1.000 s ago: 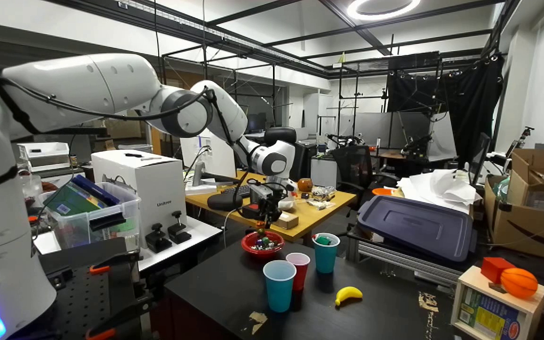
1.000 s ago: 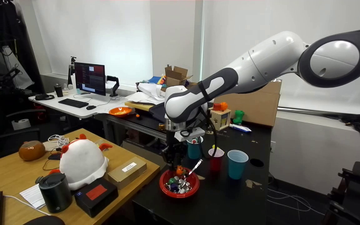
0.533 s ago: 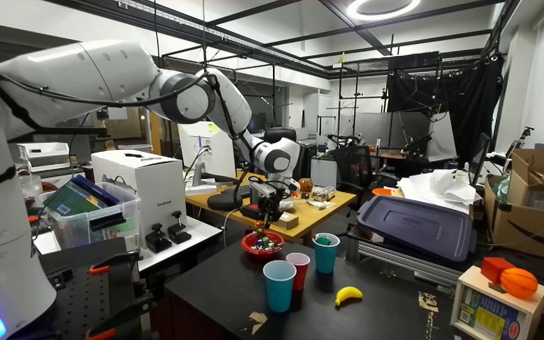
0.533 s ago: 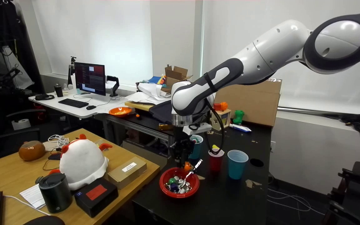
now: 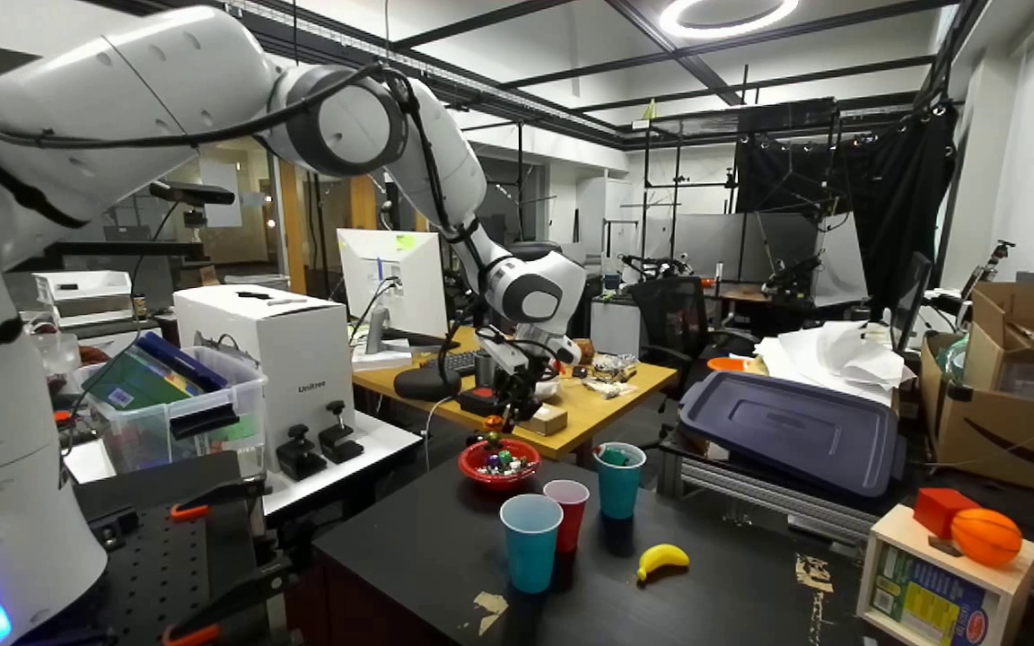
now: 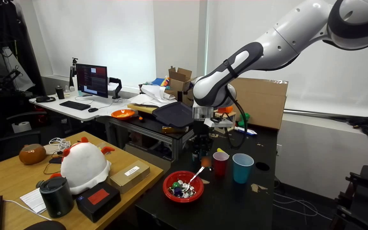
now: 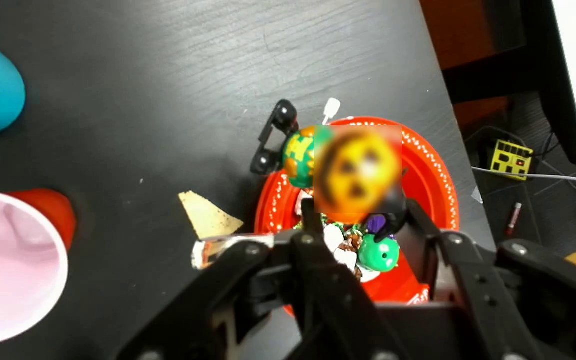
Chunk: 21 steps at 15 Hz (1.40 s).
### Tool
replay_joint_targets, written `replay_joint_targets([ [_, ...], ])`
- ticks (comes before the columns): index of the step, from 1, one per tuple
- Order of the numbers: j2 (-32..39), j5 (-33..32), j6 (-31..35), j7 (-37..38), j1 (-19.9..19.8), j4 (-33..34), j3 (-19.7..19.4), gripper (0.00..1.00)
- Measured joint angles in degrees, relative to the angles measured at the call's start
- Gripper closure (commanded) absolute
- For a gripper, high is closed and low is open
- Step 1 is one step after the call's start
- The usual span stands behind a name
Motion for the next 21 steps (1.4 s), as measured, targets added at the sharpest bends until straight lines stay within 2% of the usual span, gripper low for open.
replay_joint_targets([
  [9, -10.01, 10.80, 8.03, -4.47, -6.22, -17.43, -0.51, 0.83],
  [15, -16.63, 13.93, 13.82, -3.92, -6.98, -27.07, -3.73, 0.83],
  [21, -23.08, 13.47, 19.58, 2.17, -5.79, -34.78, -7.91, 0.83],
])
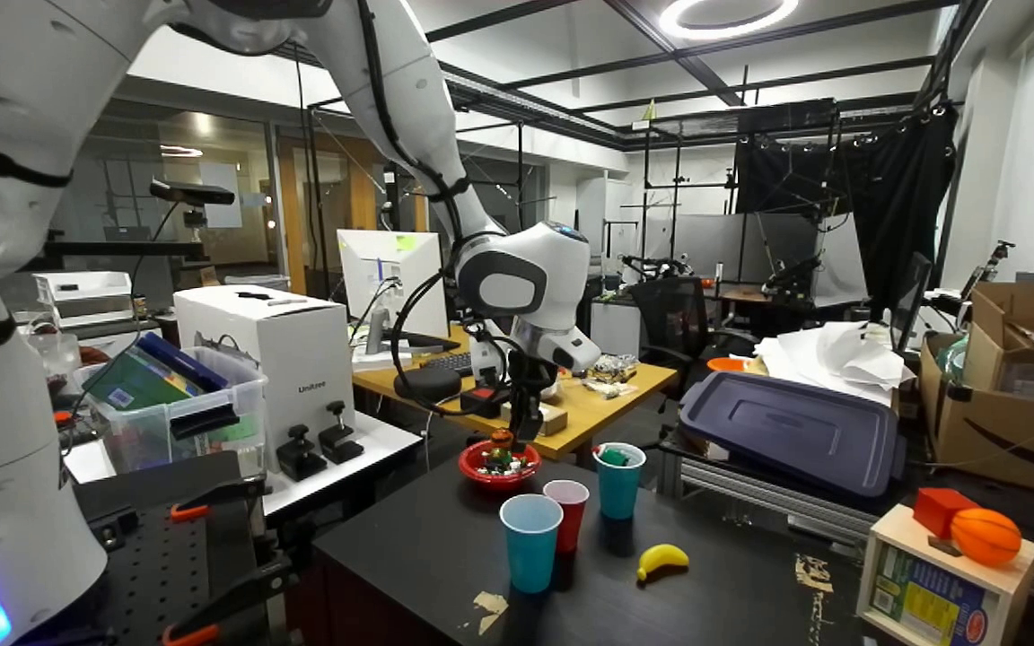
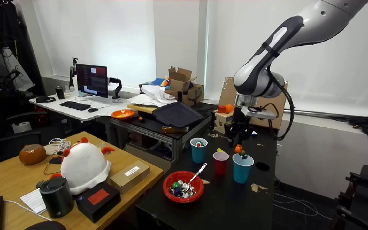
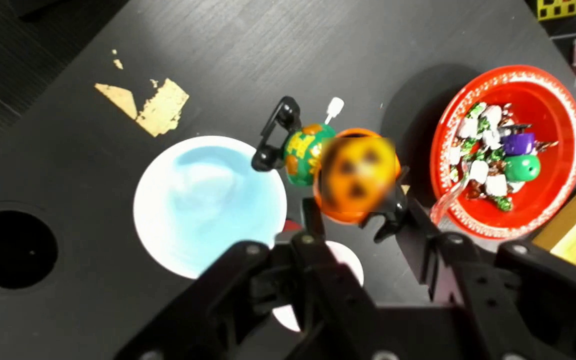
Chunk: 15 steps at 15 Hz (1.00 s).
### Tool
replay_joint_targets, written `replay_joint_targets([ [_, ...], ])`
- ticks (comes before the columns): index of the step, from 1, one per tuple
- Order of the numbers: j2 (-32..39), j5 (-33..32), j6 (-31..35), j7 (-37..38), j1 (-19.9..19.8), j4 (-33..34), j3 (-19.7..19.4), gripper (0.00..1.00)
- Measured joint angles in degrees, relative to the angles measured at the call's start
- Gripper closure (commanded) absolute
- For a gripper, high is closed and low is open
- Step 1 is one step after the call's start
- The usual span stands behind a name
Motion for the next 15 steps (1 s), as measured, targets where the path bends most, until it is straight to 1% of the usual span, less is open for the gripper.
replay_joint_targets([
  [4, 0.25, -4.55, 2.68, 8.49, 4.11, -0.39, -4.96, 0.83],
  [7, 1.82, -7.58, 2.75, 13.31, 6.82, 0.23, -7.11, 0.83],
  [10, 4.12, -10.37, 2.86, 17.62, 9.19, 1.70, -9.32, 0.83],
  [15, 7.60, -15.49, 3.76, 25.39, 13.49, 4.56, -14.99, 0.83],
])
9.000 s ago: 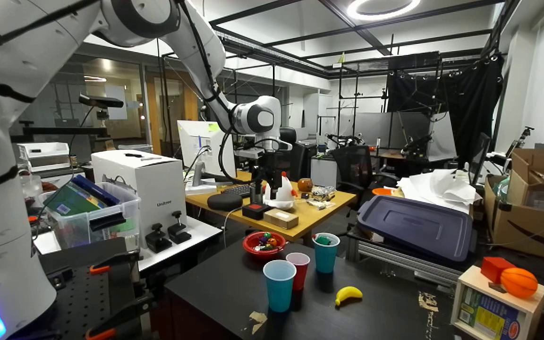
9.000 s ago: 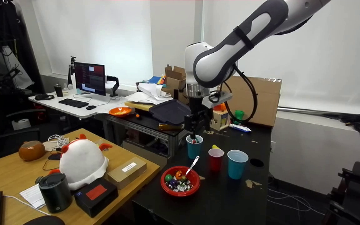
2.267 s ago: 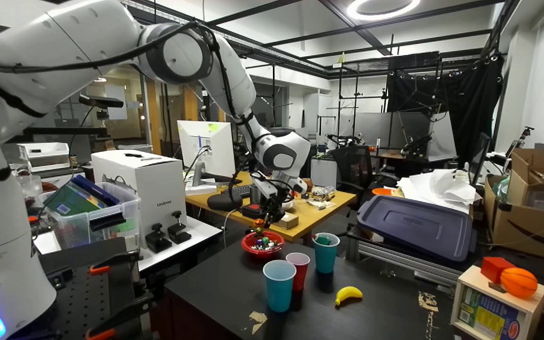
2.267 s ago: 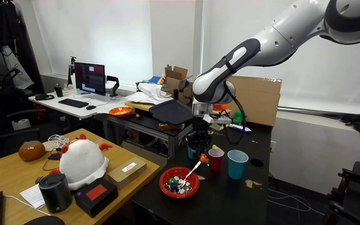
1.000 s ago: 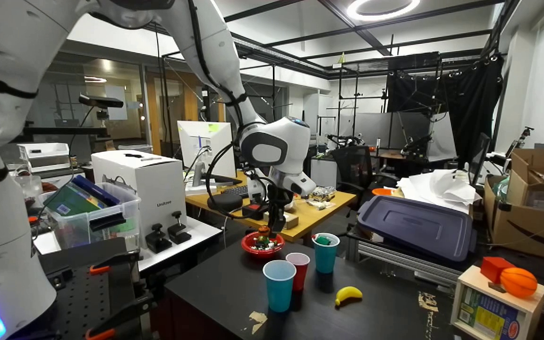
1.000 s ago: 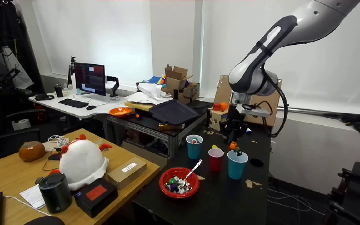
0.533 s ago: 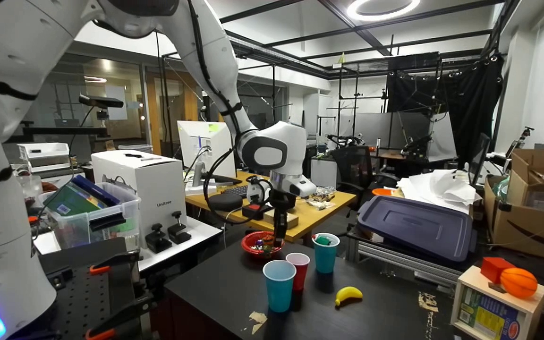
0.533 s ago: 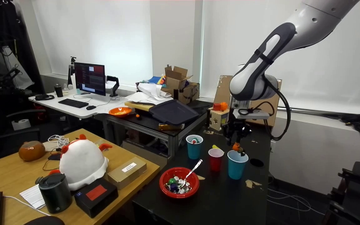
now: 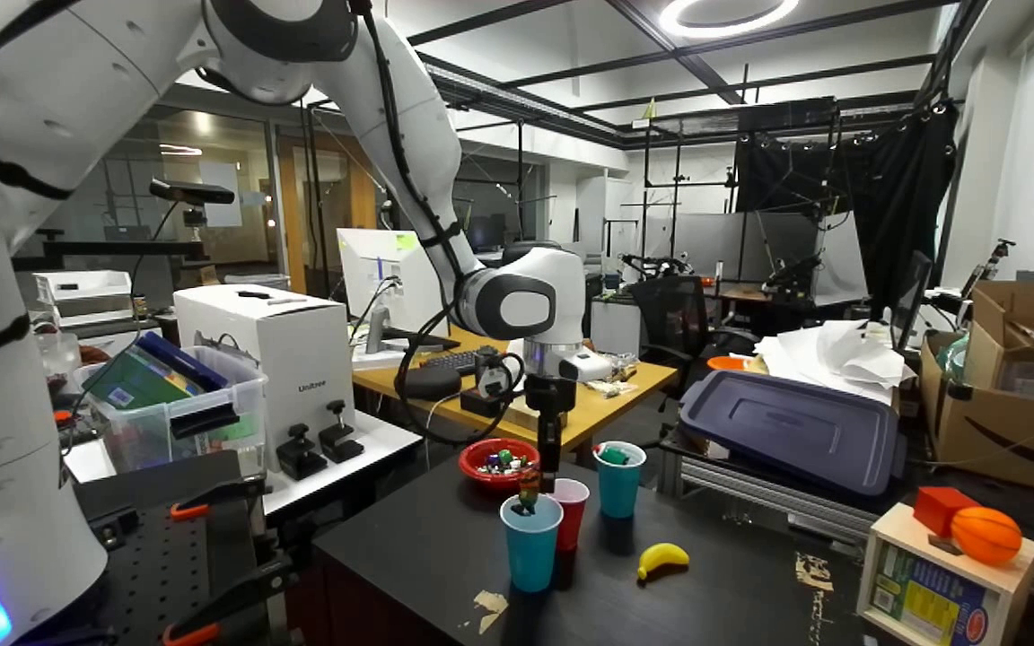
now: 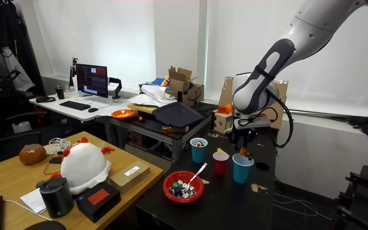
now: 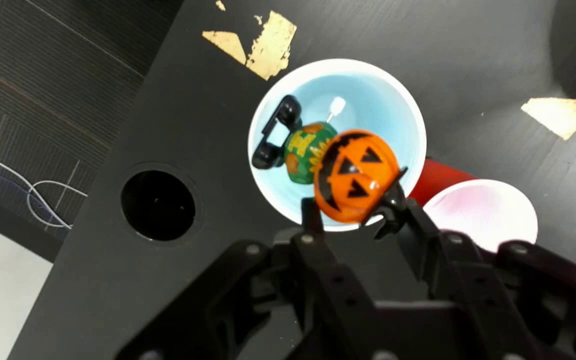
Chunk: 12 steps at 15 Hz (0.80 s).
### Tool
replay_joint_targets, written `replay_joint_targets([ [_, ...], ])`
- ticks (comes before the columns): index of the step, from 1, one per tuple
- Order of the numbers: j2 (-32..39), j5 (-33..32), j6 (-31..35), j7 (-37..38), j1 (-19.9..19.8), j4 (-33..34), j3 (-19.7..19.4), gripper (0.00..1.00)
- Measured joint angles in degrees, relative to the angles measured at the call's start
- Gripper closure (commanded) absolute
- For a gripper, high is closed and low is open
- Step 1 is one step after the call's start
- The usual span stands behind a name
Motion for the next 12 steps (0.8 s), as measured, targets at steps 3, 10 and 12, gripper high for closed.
replay_joint_targets([
  [3, 1.85, -1.32, 0.02, 2.17, 1.38, 2.01, -1.71, 0.83],
  [10, 4.84, -1.42, 0.02, 2.83, 1.88, 5.28, -1.57, 0.04],
  [12, 4.95, -1.42, 0.02, 2.83, 1.92, 5.47, -1.45, 0.00],
])
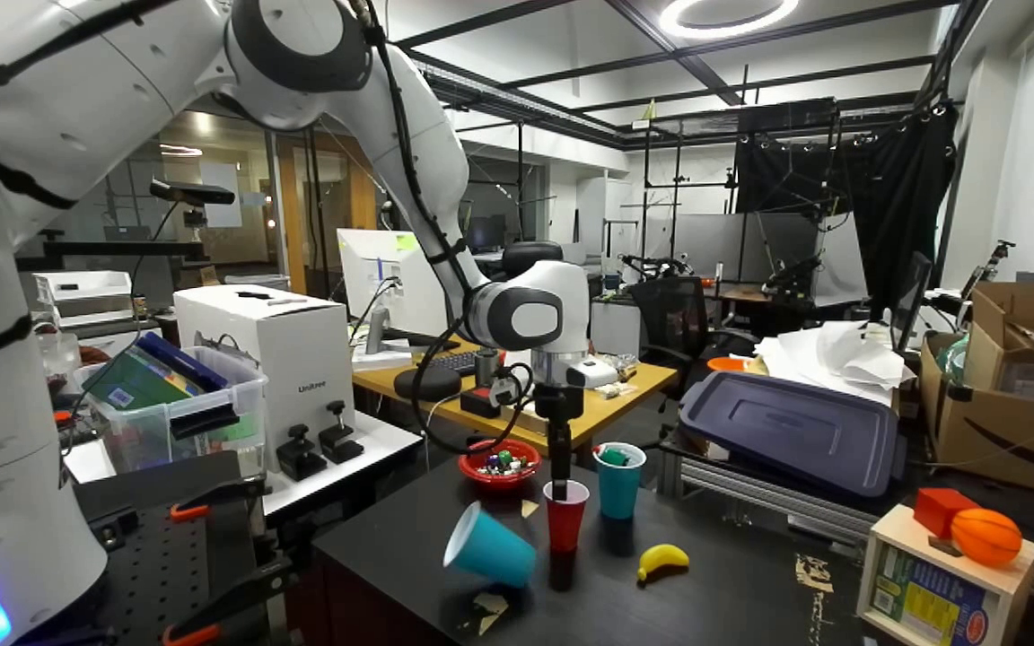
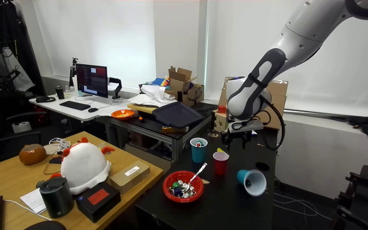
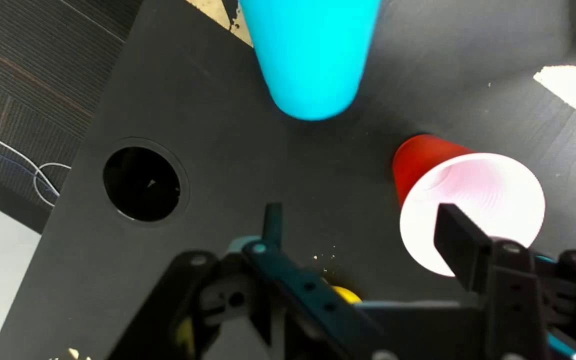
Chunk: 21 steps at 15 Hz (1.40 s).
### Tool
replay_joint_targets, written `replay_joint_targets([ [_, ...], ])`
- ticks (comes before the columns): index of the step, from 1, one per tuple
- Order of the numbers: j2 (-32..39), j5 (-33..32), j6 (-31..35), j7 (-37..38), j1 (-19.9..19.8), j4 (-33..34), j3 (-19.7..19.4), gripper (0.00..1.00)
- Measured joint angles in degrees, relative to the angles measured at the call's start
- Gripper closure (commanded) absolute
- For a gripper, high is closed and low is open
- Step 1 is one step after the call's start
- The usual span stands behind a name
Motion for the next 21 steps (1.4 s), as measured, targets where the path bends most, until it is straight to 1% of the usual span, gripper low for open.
replay_joint_targets([
  [6, 0.00, 0.00, 0.22, -0.01, 0.54, 0.12, 0.36, 0.00],
  [10, -0.06, 0.24, 0.36, -1.51, 0.37, -0.04, 3.48, 0.00],
  [14, -0.08, 0.22, 0.43, -7.74, 0.01, -0.48, 7.98, 0.00],
  [17, -0.11, 0.14, 0.43, -14.62, -0.55, -1.24, 11.18, 0.00],
  [21, -0.14, -0.08, 0.42, -24.34, -2.23, -2.83, 15.42, 0.00],
])
